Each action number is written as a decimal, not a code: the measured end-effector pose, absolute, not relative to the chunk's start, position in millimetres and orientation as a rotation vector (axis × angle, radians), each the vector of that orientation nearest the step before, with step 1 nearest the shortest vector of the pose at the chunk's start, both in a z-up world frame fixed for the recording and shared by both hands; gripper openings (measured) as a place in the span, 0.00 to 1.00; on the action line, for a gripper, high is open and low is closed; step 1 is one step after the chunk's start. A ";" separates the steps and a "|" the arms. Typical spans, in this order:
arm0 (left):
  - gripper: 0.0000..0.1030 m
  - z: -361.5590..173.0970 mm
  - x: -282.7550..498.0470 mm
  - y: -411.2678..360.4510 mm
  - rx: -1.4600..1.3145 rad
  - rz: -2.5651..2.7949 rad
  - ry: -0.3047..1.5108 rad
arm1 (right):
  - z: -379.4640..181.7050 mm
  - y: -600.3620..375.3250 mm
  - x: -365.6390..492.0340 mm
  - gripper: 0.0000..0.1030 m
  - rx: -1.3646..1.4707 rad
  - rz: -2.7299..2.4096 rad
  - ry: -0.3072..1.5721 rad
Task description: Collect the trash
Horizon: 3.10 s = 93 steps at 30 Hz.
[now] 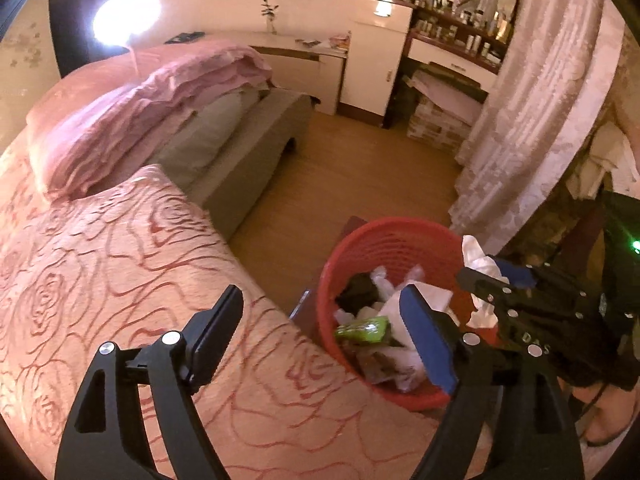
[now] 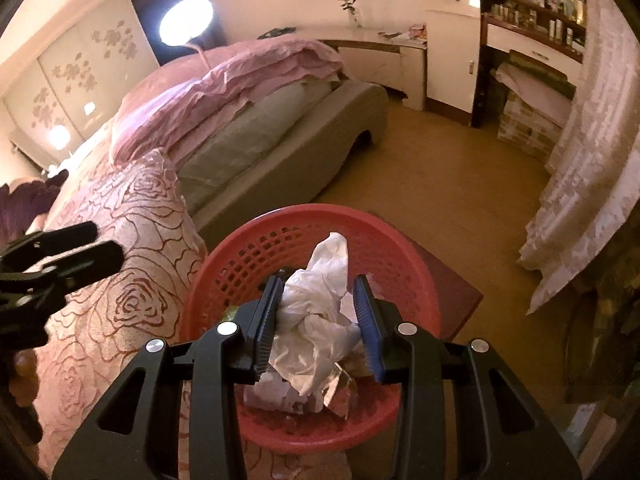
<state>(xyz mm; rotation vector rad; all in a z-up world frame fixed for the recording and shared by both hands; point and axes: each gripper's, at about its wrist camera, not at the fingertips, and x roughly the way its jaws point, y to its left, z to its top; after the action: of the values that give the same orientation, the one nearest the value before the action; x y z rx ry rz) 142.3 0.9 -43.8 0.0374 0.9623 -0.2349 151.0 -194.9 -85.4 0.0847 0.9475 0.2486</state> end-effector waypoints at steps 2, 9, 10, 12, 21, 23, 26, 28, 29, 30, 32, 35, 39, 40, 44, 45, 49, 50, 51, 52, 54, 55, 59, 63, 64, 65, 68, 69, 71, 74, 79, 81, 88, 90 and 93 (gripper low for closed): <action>0.76 -44.5 139.4 5.3 0.046 -0.217 0.964 | -88.5 -189.7 155.8 0.37 0.075 0.257 0.956; 0.76 -44.7 132.9 15.0 0.058 -0.180 0.963 | -89.7 -177.5 162.3 0.60 0.079 0.268 0.949; 0.76 -44.5 132.4 16.3 0.058 -0.178 0.963 | -89.3 -177.1 162.3 0.61 0.080 0.270 0.948; 0.76 -44.4 131.2 17.6 0.057 -0.175 0.963 | -88.0 -177.7 160.9 0.62 0.081 0.269 0.946; 0.77 -43.1 126.9 16.2 0.073 -0.167 0.957 | -79.5 -190.3 148.8 0.74 0.116 0.230 0.924; 0.77 -42.4 125.0 15.8 0.073 -0.167 0.955 | -77.0 -193.1 145.3 0.76 0.121 0.225 0.917; 0.78 -41.4 122.4 15.6 0.074 -0.163 0.953 | -73.8 -195.6 139.8 0.79 0.120 0.218 0.904; 0.79 -40.7 120.4 15.0 0.076 -0.159 0.949 | -71.5 -196.8 136.2 0.81 0.122 0.216 0.894; 0.79 -40.5 120.3 14.9 0.076 -0.158 0.948 | -70.1 -197.3 133.8 0.82 0.122 0.217 0.887; 0.79 -40.5 119.3 15.1 0.075 -0.157 0.948 | -69.2 -196.9 132.3 0.82 0.122 0.218 0.884; 0.79 -40.9 118.4 15.6 0.072 -0.155 0.951 | -67.6 -196.1 128.3 0.83 0.122 0.219 0.879; 0.81 -41.2 116.7 16.3 0.068 -0.148 0.954 | -65.8 -195.1 122.3 0.87 0.130 0.223 0.883; 0.81 -41.2 113.9 16.9 0.073 -0.135 0.949 | -62.2 -194.4 117.2 0.92 0.133 0.228 0.884; 0.81 -41.3 113.4 17.2 0.074 -0.132 0.947 | -61.0 -194.6 115.6 0.93 0.133 0.226 0.883; 0.81 -40.5 109.7 15.9 0.084 -0.124 0.938 | -57.0 -192.7 109.0 0.93 0.130 0.223 0.879; 0.81 -40.1 108.5 15.7 0.086 -0.123 0.936 | -57.1 -192.2 108.2 0.93 0.127 0.223 0.878; 0.81 -39.5 103.8 15.9 0.090 -0.115 0.934 | -57.2 -187.0 101.2 0.93 0.112 0.230 0.888; 0.81 -39.4 103.3 16.1 0.090 -0.113 0.934 | -57.5 -185.8 99.6 0.93 0.110 0.233 0.893; 0.81 -39.6 102.1 16.4 0.089 -0.112 0.935 | -57.2 -185.0 97.7 0.93 0.105 0.233 0.895; 0.81 -39.5 101.3 16.4 0.089 -0.112 0.935 | -57.4 -183.2 95.9 0.93 0.096 0.236 0.897; 0.82 -39.5 98.5 16.0 0.090 -0.109 0.932 | -57.0 -179.6 92.2 0.93 0.087 0.247 0.896; 0.82 -39.4 97.5 16.4 0.091 -0.109 0.931 | -56.4 -178.1 89.8 0.93 0.084 0.249 0.894; 0.82 -38.0 92.4 15.7 0.088 -0.110 0.925 | -52.1 -174.8 81.7 0.93 0.064 0.230 0.871; 0.82 -36.3 87.1 15.8 0.080 -0.107 0.920 | -46.0 -174.2 73.4 0.93 0.058 0.215 0.846; 0.83 -36.1 86.2 15.8 0.079 -0.105 0.919 | -45.0 -174.0 71.0 0.93 0.055 0.214 0.838; 0.84 -35.9 84.7 15.7 0.078 -0.104 0.919 | -44.2 -173.4 68.4 0.93 0.052 0.214 0.830; 0.85 -34.7 80.6 16.2 0.077 -0.100 0.913 | -43.7 -173.2 61.3 0.93 0.051 0.212 0.820; 0.85 -34.4 78.3 15.6 0.077 -0.100 0.910 | -43.8 -173.8 60.2 0.93 0.054 0.212 0.819; 0.85 -34.6 75.6 15.2 0.078 -0.099 0.906 | -42.3 -175.7 55.9 0.93 0.061 0.210 0.812; 0.87 -35.5 69.4 13.9 0.069 -0.097 0.902 | -39.4 -175.8 50.9 0.93 0.064 0.207 0.801; 0.88 -39.5 60.5 15.8 0.051 -0.095 0.905 | -37.4 -176.4 40.7 0.93 0.059 0.196 0.786; 0.88 -39.9 56.0 16.8 0.046 -0.092 0.901 | -37.2 -176.7 37.2 0.93 0.061 0.191 0.785; 0.89 -37.0 43.2 21.3 0.024 -0.073 0.874 | -35.5 -177.9 25.8 0.93 0.071 0.157 0.767; 0.89 -35.9 38.3 20.9 0.027 -0.064 0.864 | -35.1 -178.7 23.4 0.93 0.076 0.141 0.768; 0.89 -34.1 31.1 20.7 0.041 -0.043 0.848 | -34.0 -181.9 17.9 0.93 0.097 0.139 0.761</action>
<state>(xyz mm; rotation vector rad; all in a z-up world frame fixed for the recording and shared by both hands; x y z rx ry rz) 31.1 20.7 -34.1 0.0413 0.8476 -0.0426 17.9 -181.9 -34.0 0.0972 0.7615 0.1386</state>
